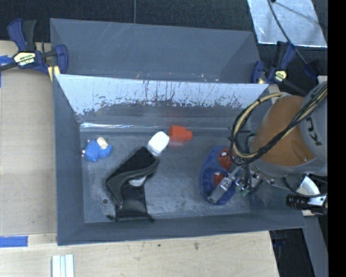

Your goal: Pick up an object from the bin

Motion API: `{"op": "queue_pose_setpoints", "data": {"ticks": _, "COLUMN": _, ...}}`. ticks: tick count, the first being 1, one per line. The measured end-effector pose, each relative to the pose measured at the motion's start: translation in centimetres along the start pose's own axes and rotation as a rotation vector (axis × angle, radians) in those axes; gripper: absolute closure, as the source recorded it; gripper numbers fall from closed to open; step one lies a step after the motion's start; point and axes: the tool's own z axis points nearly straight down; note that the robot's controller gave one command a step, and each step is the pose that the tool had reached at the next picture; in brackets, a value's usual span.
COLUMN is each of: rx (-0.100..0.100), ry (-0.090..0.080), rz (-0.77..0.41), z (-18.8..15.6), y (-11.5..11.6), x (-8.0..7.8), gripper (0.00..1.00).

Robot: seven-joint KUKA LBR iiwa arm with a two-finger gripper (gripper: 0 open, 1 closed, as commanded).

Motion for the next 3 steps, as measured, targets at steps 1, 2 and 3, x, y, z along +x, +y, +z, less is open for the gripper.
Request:
{"op": "queue_pose_setpoints", "data": {"ticks": 1, "rx": 0.0, "ry": 0.003, "rz": 0.176, "z": 2.68, "y": 0.58, "x": 0.59, "gripper": 0.0}}
{"op": "queue_pose_setpoints", "data": {"ticks": 2, "rx": -0.001, "ry": 0.001, "rz": 0.172, "z": 2.53, "y": 0.6, "x": 0.5, "gripper": 0.0}}
{"op": "queue_pose_setpoints", "data": {"ticks": 3, "rx": -0.006, "ry": -0.004, "rz": 0.171, "z": 2.2, "y": 0.72, "x": 0.3, "gripper": 1.0}}
